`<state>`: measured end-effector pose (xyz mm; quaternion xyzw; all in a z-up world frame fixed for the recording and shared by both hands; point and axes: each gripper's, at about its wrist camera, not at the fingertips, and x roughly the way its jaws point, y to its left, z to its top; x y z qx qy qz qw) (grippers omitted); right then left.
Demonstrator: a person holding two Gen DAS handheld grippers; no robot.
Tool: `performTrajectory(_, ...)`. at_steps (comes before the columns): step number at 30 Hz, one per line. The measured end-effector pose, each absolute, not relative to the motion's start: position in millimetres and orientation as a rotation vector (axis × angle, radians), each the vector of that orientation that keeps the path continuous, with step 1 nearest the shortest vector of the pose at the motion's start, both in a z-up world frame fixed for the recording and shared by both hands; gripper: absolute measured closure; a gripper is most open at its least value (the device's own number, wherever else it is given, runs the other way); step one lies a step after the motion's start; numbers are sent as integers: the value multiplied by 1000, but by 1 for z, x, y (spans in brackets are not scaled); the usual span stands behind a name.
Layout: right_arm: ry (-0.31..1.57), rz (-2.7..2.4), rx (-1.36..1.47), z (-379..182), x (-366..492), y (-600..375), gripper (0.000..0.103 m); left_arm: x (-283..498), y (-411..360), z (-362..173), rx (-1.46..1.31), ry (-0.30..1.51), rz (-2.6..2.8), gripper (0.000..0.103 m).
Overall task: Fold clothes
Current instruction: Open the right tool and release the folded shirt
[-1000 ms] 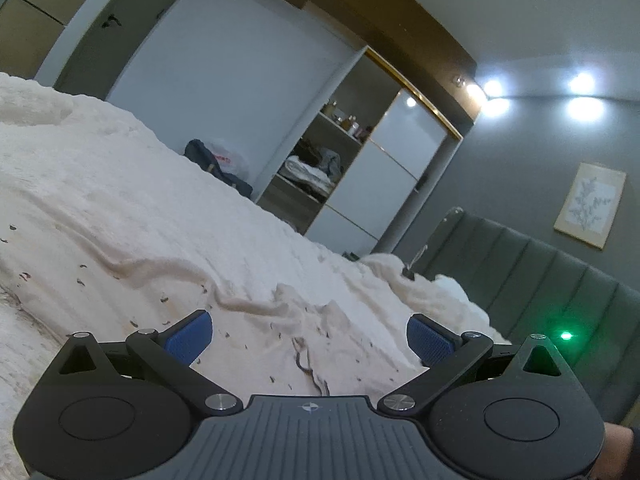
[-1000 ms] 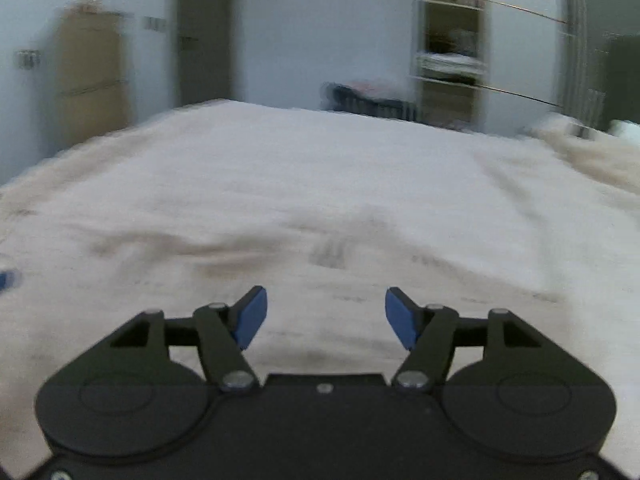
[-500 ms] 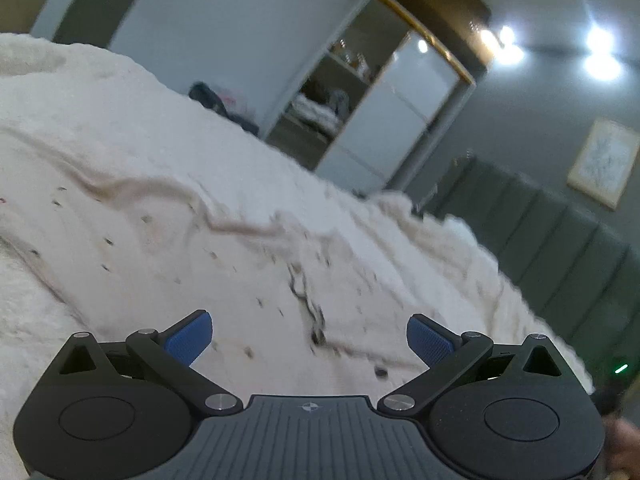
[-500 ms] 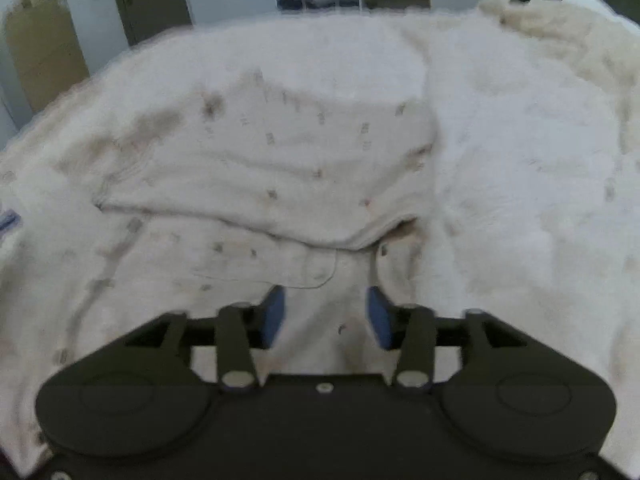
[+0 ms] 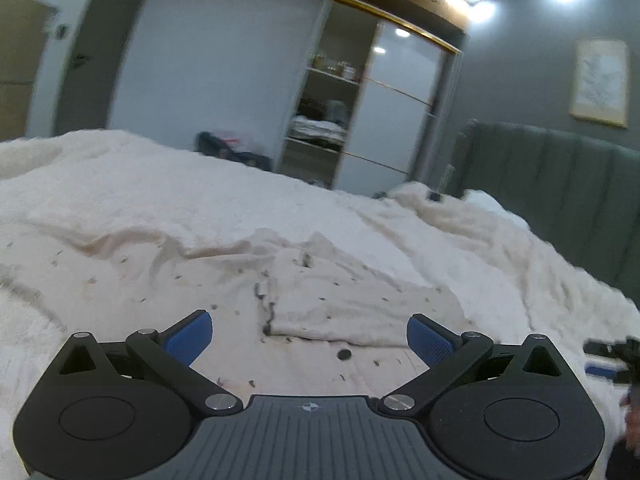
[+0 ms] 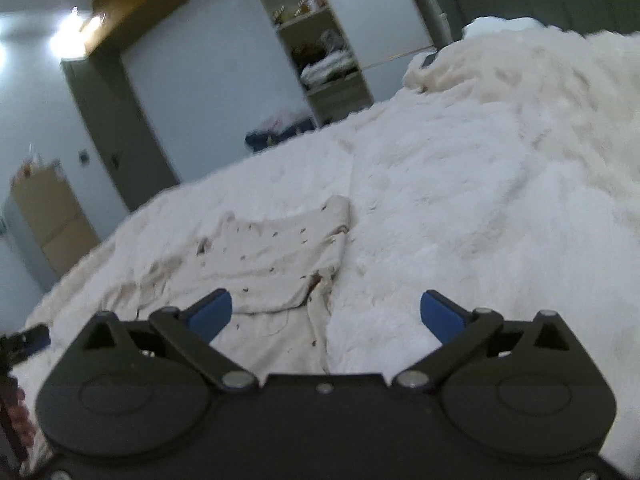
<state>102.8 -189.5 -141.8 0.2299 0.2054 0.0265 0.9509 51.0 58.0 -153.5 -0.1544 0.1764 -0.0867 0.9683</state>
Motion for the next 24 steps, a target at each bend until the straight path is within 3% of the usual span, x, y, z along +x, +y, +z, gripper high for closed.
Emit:
performTrajectory(5, 409, 57, 339, -134, 111, -169, 1, 63, 69, -145, -303, 452, 27, 0)
performTrajectory(11, 375, -12, 275, -129, 121, -159, 0, 56, 69, -135, -179, 407, 176, 0)
performTrajectory(24, 403, 76, 450, -132, 128, -189, 1, 60, 145, -107, -211, 438, 191, 0)
